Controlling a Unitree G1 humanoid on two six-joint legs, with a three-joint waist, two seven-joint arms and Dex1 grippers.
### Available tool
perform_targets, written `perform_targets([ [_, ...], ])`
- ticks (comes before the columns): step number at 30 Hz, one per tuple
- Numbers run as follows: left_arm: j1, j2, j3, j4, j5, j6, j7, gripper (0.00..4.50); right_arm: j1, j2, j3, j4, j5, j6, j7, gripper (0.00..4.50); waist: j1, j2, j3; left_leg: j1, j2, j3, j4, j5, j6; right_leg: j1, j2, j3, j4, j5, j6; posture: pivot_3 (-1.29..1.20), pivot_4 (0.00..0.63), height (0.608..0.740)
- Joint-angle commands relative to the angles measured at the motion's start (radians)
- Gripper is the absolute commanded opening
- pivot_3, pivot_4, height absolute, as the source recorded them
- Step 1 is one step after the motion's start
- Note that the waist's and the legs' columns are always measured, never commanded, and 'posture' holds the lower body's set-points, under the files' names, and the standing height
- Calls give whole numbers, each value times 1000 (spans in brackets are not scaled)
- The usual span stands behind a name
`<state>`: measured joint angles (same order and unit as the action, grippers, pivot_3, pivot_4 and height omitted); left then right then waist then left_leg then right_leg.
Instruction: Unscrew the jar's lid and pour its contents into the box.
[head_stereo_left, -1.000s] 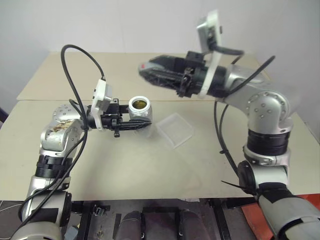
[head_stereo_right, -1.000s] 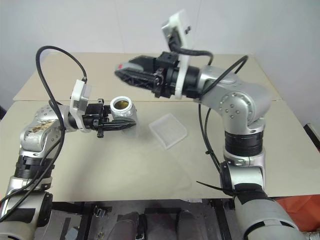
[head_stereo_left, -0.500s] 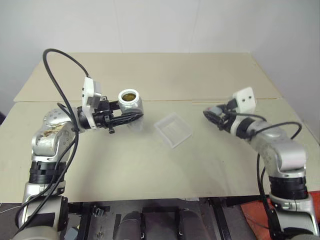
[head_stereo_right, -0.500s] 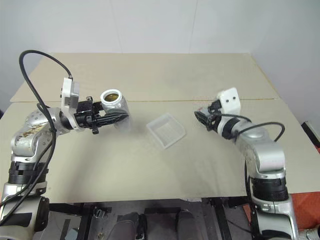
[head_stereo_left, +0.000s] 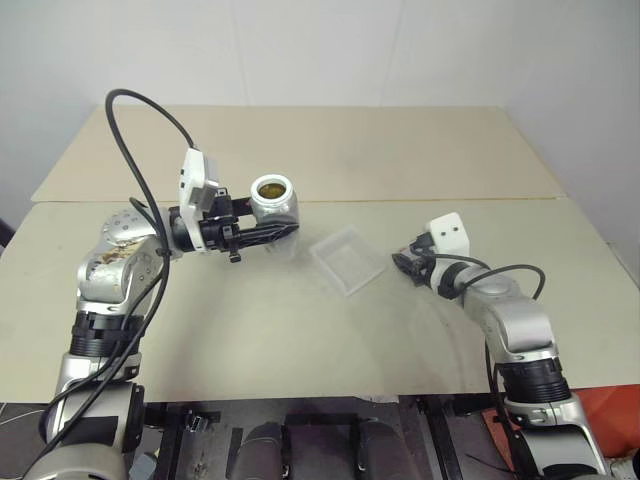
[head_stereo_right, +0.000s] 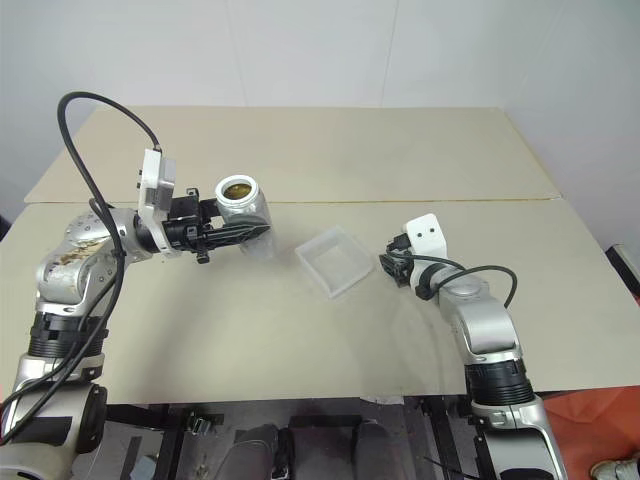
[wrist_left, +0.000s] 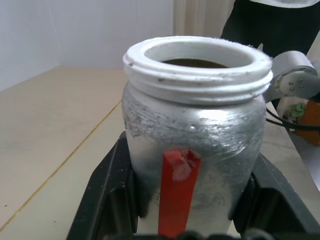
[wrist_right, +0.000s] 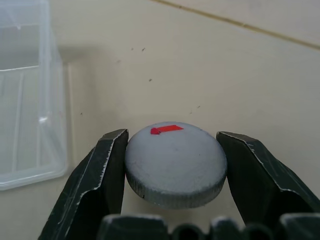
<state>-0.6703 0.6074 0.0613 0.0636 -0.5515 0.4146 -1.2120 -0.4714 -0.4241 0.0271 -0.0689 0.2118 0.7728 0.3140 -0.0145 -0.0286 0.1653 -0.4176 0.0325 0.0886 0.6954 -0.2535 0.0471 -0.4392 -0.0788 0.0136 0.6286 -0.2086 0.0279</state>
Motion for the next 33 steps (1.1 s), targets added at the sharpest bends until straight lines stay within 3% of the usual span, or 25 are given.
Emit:
perform_targets([
  [1, -30, 1, 9, -11, -4, -21, -4, 1911, -28, -31, -1, -19, -23, 27, 12, 4350, 0, 0, 0, 0, 0, 0, 0, 0, 0, 0, 0, 0, 0, 0, 0, 0, 150, 740],
  [7, -27, -1, -6, -9, 50, -71, 22, 1911, -49, -143, -46, -86, 28, 102, 114, 4458, 2, 0, 0, 0, 0, 0, 0, 0, 0, 0, 0, 0, 0, 0, 0, 0, 150, 740],
  [10, -68, -40, -63, 46, 223, -225, 150, 1911, -105, -229, -134, -167, 195, 208, 271, 4458, 6, 0, 0, 0, 0, 0, 0, 0, 0, 0, 0, 0, 0, 0, 0, 0, 150, 740],
  [14, -143, -56, -229, 244, 637, -657, 412, 1911, -156, -278, -194, -226, 386, 309, 414, 4458, 12, 0, 0, 2, 0, -1, 0, 0, 0, 2, 1, 0, -1, 1, 0, 0, 150, 740],
  [16, -227, -33, -359, 383, 922, -866, 649, 1911, -169, -298, -184, -251, 441, 336, 466, 4458, 18, 0, 0, 2, 0, 0, 0, 0, 1, 3, 1, 0, -2, 1, 0, 0, 150, 740],
  [20, -454, -19, -637, 618, 1423, -1052, 1140, 1911, -192, -356, -120, -270, 467, 342, 535, 4458, 29, 0, 0, 0, -1, 1, 1, -1, 1, 2, -1, -1, -3, 2, 1, 0, 150, 740],
  [25, -645, -83, -905, 780, 1800, -1025, 1565, 1911, -210, -379, -95, -269, 478, 349, 555, 4458, 38, 0, 0, -7, -2, 3, 3, -2, 4, 0, -2, -3, -2, 4, 3, 0, 150, 740],
  [29, -704, -149, -1039, 848, 1948, -987, 1730, 1911, -212, -373, -109, -280, 490, 357, 530, 4458, 39, 0, 0, -9, -2, 6, 3, -3, 4, -2, -2, -3, -3, 3, 4, 0, 150, 740],
  [33, -736, -191, -1087, 899, 2005, -921, 1791, 1911, -199, -369, -135, -301, 513, 367, 497, 4458, 36, -1, 0, -10, -2, 7, 3, -2, 4, -4, -2, -3, -2, 3, 4, 0, 150, 740],
])
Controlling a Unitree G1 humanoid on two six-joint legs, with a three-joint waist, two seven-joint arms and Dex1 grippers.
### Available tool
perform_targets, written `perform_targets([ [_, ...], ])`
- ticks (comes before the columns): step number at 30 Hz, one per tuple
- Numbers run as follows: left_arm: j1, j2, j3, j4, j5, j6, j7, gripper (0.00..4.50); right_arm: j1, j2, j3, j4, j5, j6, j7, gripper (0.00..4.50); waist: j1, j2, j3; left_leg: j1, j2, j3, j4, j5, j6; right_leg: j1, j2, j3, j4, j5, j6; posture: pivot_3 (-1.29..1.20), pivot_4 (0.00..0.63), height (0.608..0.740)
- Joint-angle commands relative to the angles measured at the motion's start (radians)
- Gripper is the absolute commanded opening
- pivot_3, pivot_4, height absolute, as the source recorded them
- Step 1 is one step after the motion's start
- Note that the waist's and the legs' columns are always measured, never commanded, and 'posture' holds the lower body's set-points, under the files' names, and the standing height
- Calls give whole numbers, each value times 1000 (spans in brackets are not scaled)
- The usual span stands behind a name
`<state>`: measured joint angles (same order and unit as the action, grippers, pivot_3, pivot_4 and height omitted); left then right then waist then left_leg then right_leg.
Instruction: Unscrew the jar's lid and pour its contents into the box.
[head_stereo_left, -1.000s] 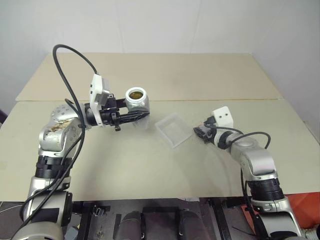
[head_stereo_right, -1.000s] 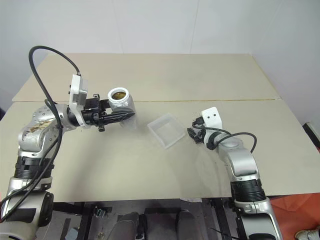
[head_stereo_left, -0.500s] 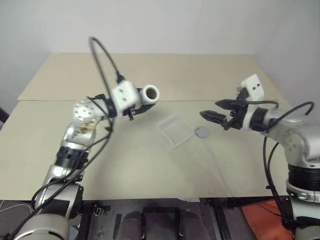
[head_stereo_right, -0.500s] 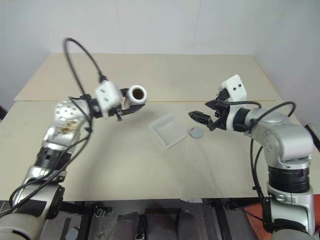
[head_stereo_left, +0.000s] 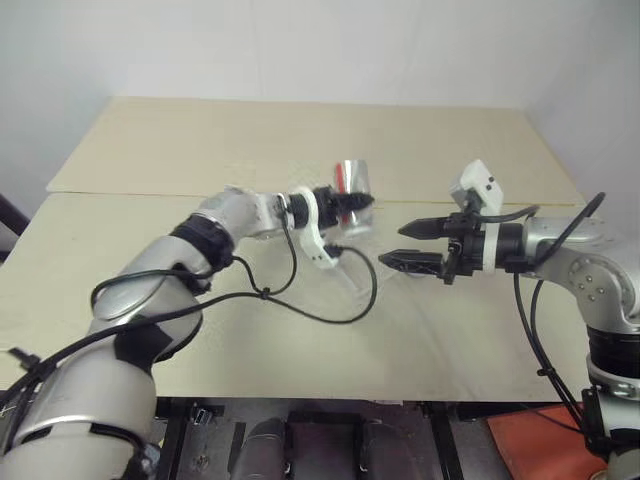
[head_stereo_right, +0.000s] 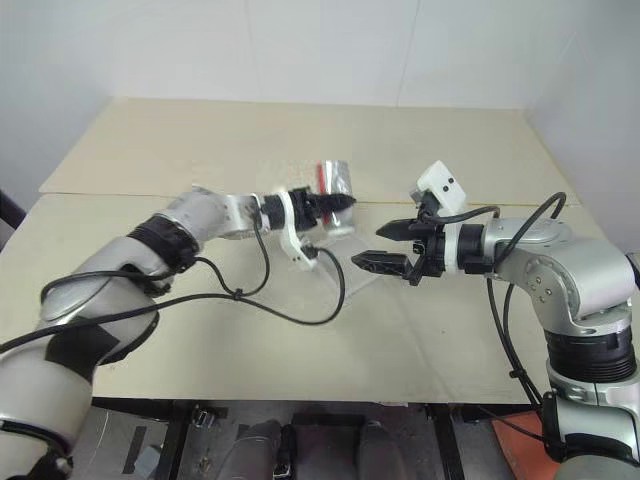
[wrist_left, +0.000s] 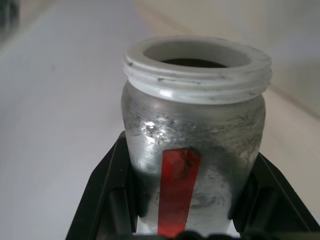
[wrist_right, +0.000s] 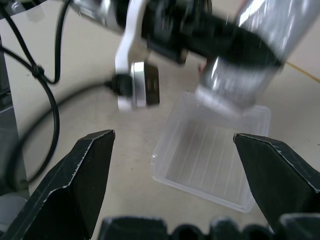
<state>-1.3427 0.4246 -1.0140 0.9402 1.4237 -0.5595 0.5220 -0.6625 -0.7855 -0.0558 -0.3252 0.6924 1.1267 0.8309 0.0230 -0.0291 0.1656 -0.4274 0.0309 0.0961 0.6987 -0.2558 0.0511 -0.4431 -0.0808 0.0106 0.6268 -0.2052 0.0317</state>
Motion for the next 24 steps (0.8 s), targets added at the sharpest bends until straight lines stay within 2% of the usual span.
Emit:
perform_targets([
  [1, -69, -15, -17, 29, 37, 68, 65, 1911, -1, -7, -59, -54, 37, 17, -29, 4458, -3, 0, 0, 0, 0, 0, 0, 0, 0, 0, 0, 0, 1, 0, 0, 0, 150, 740],
  [11, -78, -21, -20, 42, 29, 109, 123, 1911, 29, -10, -65, -87, 65, 17, -65, 4458, -7, 0, 0, -1, 0, -3, 1, 0, 0, -1, -1, 0, 2, 0, 0, 0, 150, 740],
  [16, -71, 1, 28, 52, -41, 74, 98, 1911, 24, -15, -54, -72, 63, 1, -60, 4458, -9, 0, 0, -1, 0, -3, 1, 0, 0, -1, -1, 0, 2, 0, 0, 0, 150, 740],
  [20, -26, 37, 187, 80, -281, -50, -45, 1911, 20, -21, -53, -62, 54, -16, -55, 4458, -10, 0, 0, -1, 0, -4, 1, 0, 0, -1, -1, 0, 2, 0, 0, 0, 150, 740],
  [23, 120, 33, 493, 58, -788, -101, -450, 1911, 36, -5, -79, -60, 48, -54, -71, 4458, -17, 1, -1, 1, 1, -4, 1, 0, 0, 0, -2, 1, 3, 0, 0, 0, 150, 740],
  [24, 176, 18, 589, 1, -949, -36, -590, 1911, 44, -2, -84, -62, 46, -70, -73, 4458, -21, 1, -1, 3, 2, -4, 1, 1, -1, 0, -3, 1, 3, 0, 0, 0, 150, 740],
])
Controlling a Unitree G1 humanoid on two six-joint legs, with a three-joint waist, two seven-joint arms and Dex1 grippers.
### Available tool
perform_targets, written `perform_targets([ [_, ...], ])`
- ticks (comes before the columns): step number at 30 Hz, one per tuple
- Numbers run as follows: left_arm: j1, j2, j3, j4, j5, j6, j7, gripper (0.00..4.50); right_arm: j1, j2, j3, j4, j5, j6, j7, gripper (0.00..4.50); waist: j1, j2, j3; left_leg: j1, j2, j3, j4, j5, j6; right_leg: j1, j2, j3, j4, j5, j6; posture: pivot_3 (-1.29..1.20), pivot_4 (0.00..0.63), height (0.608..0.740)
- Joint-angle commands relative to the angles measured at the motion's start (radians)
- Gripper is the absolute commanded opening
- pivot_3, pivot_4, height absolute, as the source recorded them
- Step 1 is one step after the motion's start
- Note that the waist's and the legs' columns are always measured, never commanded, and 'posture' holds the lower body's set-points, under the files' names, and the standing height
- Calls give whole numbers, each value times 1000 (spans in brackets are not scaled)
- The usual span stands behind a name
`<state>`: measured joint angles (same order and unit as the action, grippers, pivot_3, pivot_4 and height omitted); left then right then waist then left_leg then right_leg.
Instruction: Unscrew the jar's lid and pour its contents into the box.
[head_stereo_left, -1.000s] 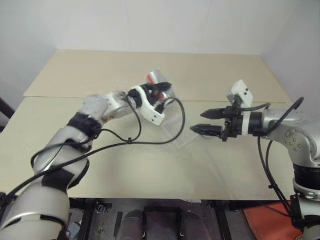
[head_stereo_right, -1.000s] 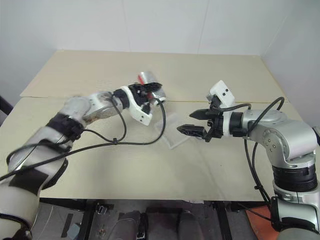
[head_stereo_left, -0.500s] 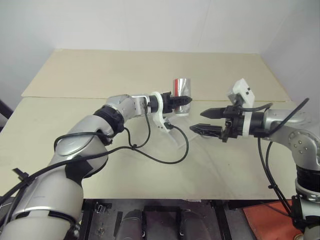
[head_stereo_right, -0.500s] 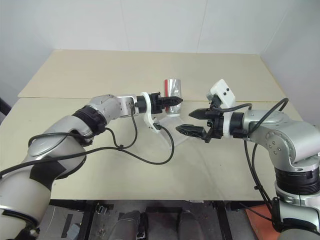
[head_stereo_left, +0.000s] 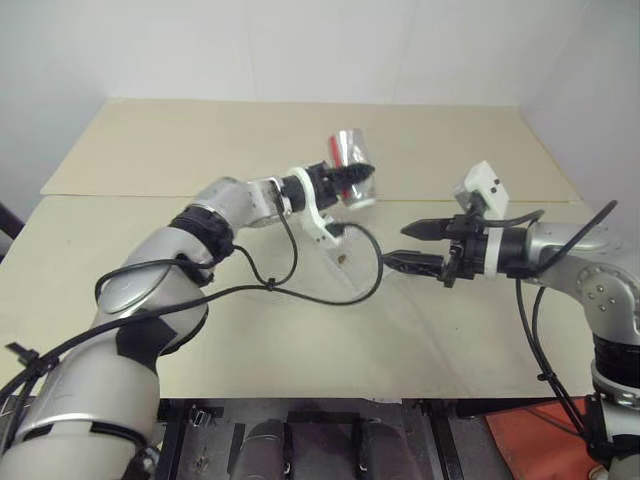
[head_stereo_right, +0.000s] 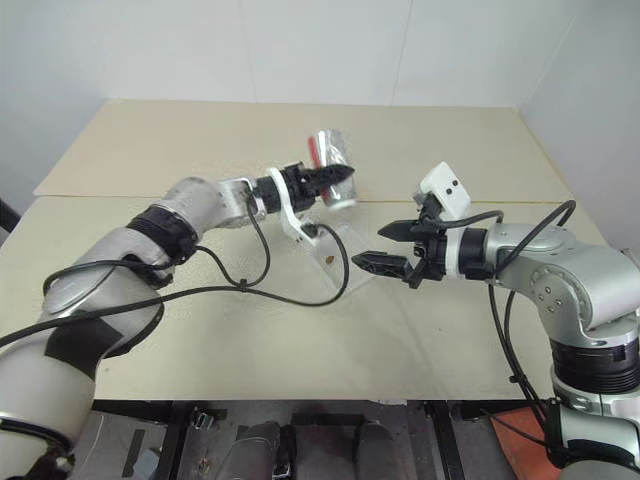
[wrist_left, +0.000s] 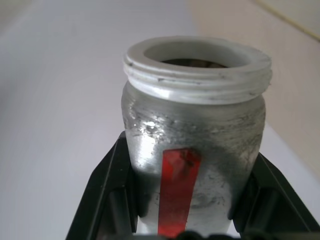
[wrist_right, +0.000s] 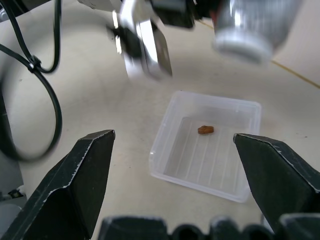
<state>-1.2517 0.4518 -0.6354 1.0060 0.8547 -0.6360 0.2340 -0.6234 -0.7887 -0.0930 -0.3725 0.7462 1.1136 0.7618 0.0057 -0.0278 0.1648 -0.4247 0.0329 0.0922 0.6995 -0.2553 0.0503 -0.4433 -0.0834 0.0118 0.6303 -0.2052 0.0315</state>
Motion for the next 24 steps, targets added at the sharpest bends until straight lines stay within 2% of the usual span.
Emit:
perform_targets([
  [1, 121, -19, 269, -114, -475, 94, -393, 1911, 11, 2, -49, -16, -8, -67, -5, 4458, -5, 0, 0, 0, 1, 0, 0, 1, -1, 0, 0, -1, 0, 0, 0, 0, 150, 740],
  [4, 241, -40, 427, -313, -757, 366, -645, 1911, 25, -1, -50, -20, -14, -109, 6, 4458, -7, 0, 0, -1, 0, -1, 3, 1, -1, 0, 0, -1, 1, 0, 0, 0, 150, 740],
  [6, 313, -41, 508, -455, -901, 554, -750, 1911, 33, -6, -48, -22, -25, -137, 14, 4458, -7, 0, 0, -1, 0, -2, 4, 0, -1, 2, 0, -1, 1, 0, 0, 0, 150, 740],
  [10, 475, -36, 639, -726, -1101, 865, -800, 1911, 39, -16, -50, -11, -42, -177, 13, 4458, -9, 0, 0, -1, -1, -4, 5, 0, 1, 3, 0, -1, 1, 0, 1, 0, 150, 740],
  [12, 548, -31, 666, -816, -1142, 932, -815, 1911, 41, -20, -49, -9, -48, -189, 15, 4458, -12, 0, 0, 1, -1, -4, 5, 0, 1, 5, 1, -1, 1, 0, 1, 0, 150, 740],
  [15, 647, -52, 676, -880, -1136, 928, -793, 1911, 50, -29, -45, -1, -59, -211, 27, 4458, -11, 0, 0, 2, -1, -5, 5, 0, 0, 5, 1, 0, 0, 0, 1, 0, 150, 740],
  [18, 714, -91, 671, -878, -1106, 848, -764, 1911, 64, -54, -16, -1, -85, -243, 69, 4458, -2, 0, 0, 3, -1, -5, 6, 0, 0, 6, 1, 0, -1, 0, 1, 0, 150, 740],
  [24, 718, -155, 661, -776, -1052, 742, -712, 1911, 64, -65, 1, 13, -116, -271, 98, 4458, 6, 0, 0, 5, -3, -5, 6, 0, 0, 7, 1, 0, -1, 1, 0, 0, 150, 740],
])
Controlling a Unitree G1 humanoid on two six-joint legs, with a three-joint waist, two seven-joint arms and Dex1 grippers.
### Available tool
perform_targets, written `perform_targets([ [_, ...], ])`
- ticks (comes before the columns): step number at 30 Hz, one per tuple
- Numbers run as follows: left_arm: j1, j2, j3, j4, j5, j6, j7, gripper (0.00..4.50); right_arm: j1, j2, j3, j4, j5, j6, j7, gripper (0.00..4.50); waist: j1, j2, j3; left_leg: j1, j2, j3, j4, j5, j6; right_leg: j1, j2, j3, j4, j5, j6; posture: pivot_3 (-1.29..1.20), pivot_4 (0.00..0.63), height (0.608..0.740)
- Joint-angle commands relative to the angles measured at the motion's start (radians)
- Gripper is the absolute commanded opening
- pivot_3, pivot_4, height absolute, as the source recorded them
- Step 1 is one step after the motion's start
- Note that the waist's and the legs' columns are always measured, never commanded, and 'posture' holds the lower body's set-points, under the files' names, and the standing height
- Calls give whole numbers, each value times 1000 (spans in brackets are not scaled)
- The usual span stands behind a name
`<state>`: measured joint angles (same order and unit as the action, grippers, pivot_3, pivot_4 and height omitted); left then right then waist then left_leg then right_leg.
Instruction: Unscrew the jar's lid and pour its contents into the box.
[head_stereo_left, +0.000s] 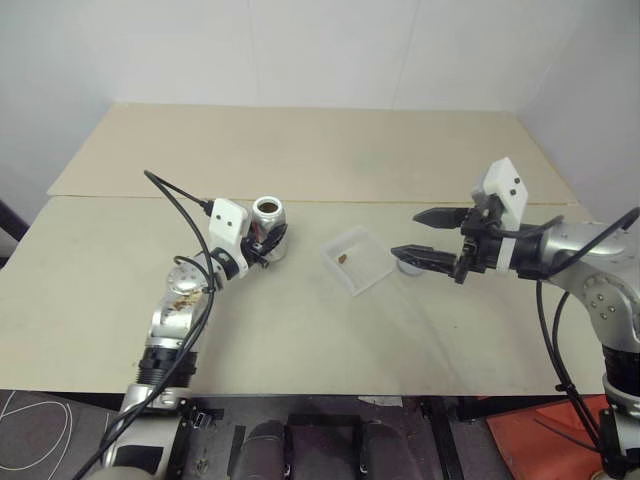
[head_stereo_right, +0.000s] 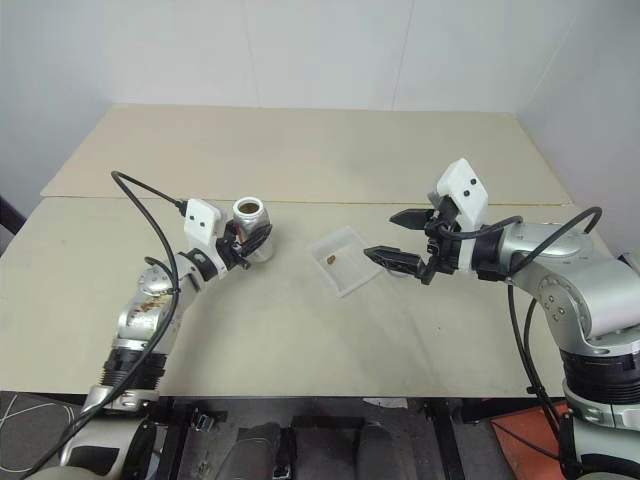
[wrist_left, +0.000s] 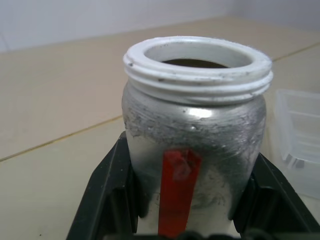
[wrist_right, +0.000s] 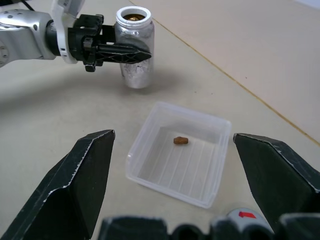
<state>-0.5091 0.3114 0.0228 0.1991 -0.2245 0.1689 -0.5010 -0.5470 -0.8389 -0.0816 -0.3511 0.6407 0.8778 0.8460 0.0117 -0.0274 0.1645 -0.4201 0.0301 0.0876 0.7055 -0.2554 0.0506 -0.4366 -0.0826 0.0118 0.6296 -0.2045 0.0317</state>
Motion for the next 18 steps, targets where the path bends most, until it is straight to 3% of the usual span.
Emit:
perform_targets([
  [1, -26, -22, 3, 49, 30, -66, 27, 1911, -13, -15, -12, -9, -11, -35, 16, 4458, 0, 0, 0, 0, 0, 0, 0, 0, 0, 0, 0, 0, 0, 0, 0, 0, 150, 740],
  [8, -5, -44, 8, 85, 31, -58, 24, 1911, -3, -16, -22, -23, -11, -29, 24, 4458, -1, 0, 0, 0, 0, 0, 0, 0, 0, 0, 0, 0, 0, 0, 0, 0, 150, 740],
  [9, -1, -42, 8, 83, 31, -55, 21, 2639, -3, -15, -21, -24, -11, -28, 23, 4500, -1, 0, 0, 0, 1, 0, 0, 0, 0, 0, 0, 0, 0, 0, 0, 0, 150, 740],
  [15, 48, 19, 33, -25, -7, 12, -34, 4433, -4, -5, -10, -27, -11, -27, 21, 4500, -4, 0, 0, 0, 2, 0, 0, 0, 0, 0, 0, 0, 0, 0, 0, 0, 150, 740],
  [18, 104, 112, 54, -139, -44, 65, -116, 4477, -3, -1, -6, -25, -15, -29, 20, 4500, -9, 0, 0, 0, 2, 0, 0, 0, 0, 0, 0, 0, 0, 0, 0, 0, 150, 740],
])
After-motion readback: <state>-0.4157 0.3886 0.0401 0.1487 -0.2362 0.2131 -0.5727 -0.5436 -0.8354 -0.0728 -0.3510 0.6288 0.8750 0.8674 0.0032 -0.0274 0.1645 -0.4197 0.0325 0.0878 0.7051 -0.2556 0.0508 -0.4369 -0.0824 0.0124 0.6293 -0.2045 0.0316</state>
